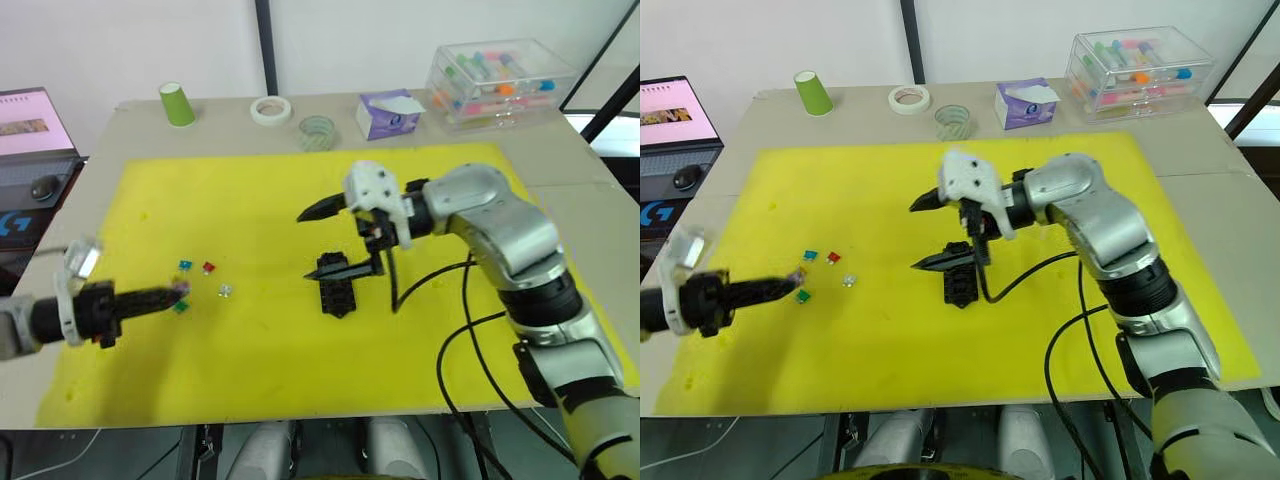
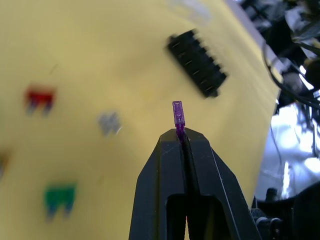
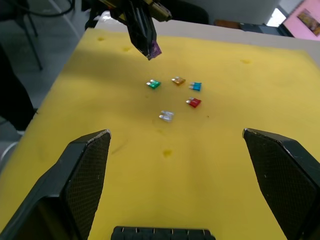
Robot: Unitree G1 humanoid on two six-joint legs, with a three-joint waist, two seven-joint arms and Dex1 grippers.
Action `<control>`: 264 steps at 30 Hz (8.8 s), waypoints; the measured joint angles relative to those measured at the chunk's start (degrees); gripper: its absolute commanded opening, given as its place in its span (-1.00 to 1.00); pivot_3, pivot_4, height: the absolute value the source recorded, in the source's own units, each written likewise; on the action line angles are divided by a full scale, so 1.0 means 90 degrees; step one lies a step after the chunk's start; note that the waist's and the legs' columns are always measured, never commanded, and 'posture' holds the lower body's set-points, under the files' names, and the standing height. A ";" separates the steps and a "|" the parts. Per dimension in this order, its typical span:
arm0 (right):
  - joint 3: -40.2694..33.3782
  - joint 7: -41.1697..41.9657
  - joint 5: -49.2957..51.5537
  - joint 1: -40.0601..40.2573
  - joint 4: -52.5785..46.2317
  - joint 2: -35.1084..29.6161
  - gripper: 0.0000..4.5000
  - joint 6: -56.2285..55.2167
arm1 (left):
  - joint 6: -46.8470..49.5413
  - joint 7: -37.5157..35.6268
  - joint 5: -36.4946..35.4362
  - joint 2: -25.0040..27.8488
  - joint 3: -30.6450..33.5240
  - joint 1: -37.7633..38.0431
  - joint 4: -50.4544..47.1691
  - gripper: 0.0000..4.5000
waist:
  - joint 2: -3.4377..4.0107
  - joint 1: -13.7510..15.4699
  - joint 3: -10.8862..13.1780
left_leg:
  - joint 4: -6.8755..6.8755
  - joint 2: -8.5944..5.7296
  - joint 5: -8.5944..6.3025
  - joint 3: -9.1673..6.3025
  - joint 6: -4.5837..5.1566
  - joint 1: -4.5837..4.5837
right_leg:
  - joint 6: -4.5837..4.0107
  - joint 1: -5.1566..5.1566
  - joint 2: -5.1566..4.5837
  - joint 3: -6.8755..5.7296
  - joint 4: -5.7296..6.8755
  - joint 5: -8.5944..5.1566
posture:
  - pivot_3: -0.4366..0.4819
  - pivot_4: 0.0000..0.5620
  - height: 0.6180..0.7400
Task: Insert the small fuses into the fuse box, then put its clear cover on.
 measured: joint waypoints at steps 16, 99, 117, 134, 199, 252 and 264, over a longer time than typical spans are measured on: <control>-0.1093 -0.0940 0.1978 -0.0418 -0.0638 -0.0510 0.28 0.2881 | -0.1251 0.0314 0.0503 -0.1219 -0.2646 -0.2570 -0.0731 -1.00 | 0.0000 0.0071 0.0000 | 0.0002 0.0003 0.0000 0.0014 0.0000 0.0000 | 0.0000 -0.0003 0.0001 0.0003 0.0001 0.0001 | -0.05 -0.47 1.00; 0.1065 0.0576 -0.1117 0.1434 0.0185 -0.1080 -1.00 -0.1842 | -0.4197 0.0742 0.4132 -0.1907 -0.4409 -0.1150 0.0017 0.98 | -0.0006 0.0120 0.0001 | 0.0027 0.0001 0.0000 0.0009 0.0001 -0.0005 | 0.0002 0.0006 0.0004 -0.0002 0.0004 0.0001 | -0.05 -0.47 1.00; 0.1203 0.0586 -0.1376 0.1378 0.0043 -0.1005 -1.00 -0.1243 | -0.4229 0.0759 0.4258 -0.2009 -0.4436 -0.1225 0.0045 0.98 | -0.0006 0.0120 0.0001 | 0.0027 0.0001 0.0000 0.0008 0.0001 -0.0005 | 0.0002 0.0007 0.0004 -0.0002 0.0004 0.0001 | -0.05 -0.47 1.00; 0.1346 0.0525 -0.1840 0.1380 -0.0068 -0.0990 -1.00 -0.1665 | -0.4224 0.0773 0.4377 -0.2071 -0.4439 -0.1256 0.0045 0.98 | -0.0008 0.0115 -0.0001 | 0.0033 0.0002 0.0000 0.0005 0.0001 -0.0004 | 0.0002 0.0011 0.0006 -0.0004 0.0005 0.0001 | -0.05 -0.47 1.00; 0.1132 0.0441 -0.1356 0.1375 -0.0067 -0.0803 -0.99 -0.1027 | -0.4211 0.0789 0.4390 -0.2088 -0.4438 -0.1252 0.0031 1.00 | -0.0008 0.0120 -0.0001 | 0.0036 0.0000 -0.0001 0.0003 0.0001 -0.0005 | 0.0002 0.0012 0.0005 -0.0005 0.0005 0.0002 | -0.05 -0.47 1.00; -0.0739 0.0971 -0.1833 0.1481 0.3323 -0.3201 0.99 -0.2671 | -0.3289 -0.1285 0.3388 0.0710 0.3342 0.3690 0.2209 1.00 | 0.0006 0.0100 0.0008 | -0.0011 0.0011 -0.0003 0.0029 0.0002 0.0008 | 0.0001 0.0006 0.0004 -0.0002 -0.0017 0.0001 | -0.05 -0.47 1.00; -0.0708 0.1032 -0.1948 0.1440 0.3445 -0.3175 0.99 -0.2640 | -0.4002 -0.1431 0.3343 0.0706 0.2708 0.3132 0.2518 1.00 | 0.0013 0.0081 0.0011 | -0.0016 0.0013 -0.0003 0.0031 0.0002 0.0007 | 0.0000 -0.0001 0.0006 0.0000 -0.0016 0.0001 | -0.05 -0.47 1.00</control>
